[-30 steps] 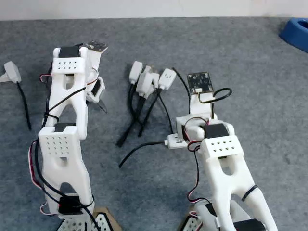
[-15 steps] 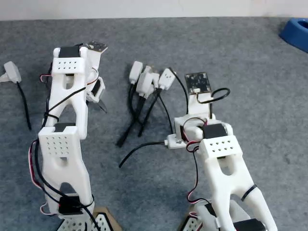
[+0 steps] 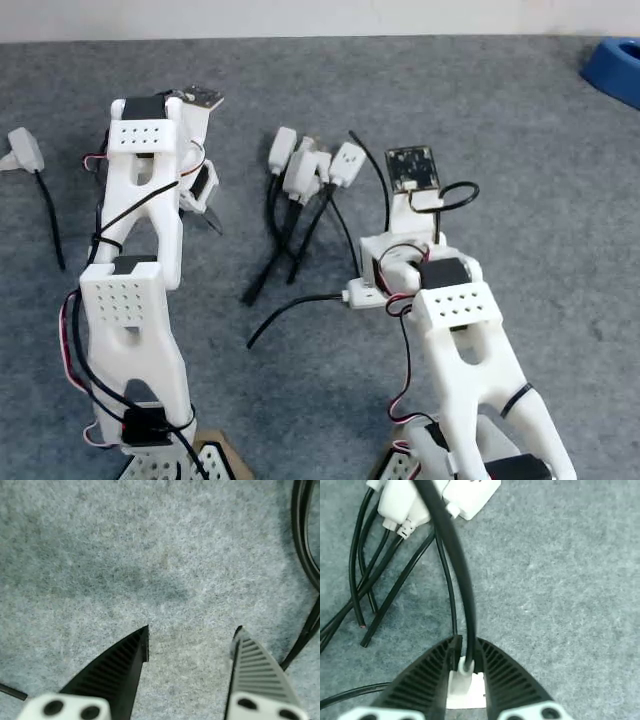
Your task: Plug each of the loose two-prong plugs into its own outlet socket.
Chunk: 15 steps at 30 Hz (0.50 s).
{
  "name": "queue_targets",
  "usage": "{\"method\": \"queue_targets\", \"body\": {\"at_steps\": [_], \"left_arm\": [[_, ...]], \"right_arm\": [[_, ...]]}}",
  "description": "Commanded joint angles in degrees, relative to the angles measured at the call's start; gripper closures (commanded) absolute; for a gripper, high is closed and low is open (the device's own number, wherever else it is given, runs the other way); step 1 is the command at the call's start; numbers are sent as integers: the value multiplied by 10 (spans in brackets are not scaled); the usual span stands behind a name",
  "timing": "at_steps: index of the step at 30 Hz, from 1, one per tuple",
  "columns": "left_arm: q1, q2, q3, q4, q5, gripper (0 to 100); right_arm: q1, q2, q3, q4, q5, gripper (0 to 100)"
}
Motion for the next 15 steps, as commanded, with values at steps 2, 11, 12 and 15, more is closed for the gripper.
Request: {"method": "queue_targets", "body": {"at_steps": [2,11,12,15], "left_arm": [[7,-7,-1,1,0,726],[4,-7,-1,1,-1,726],[4,-7,-1,1,-1,726],[4,-7,-1,1,-1,726]], "right_arm": [[-4,-18,6,-11,-5,992],[-16,-18,21,-12,-5,992],[-16,-18,22,-12,-4,992],[-16,-18,25,-15,-4,992]]}}
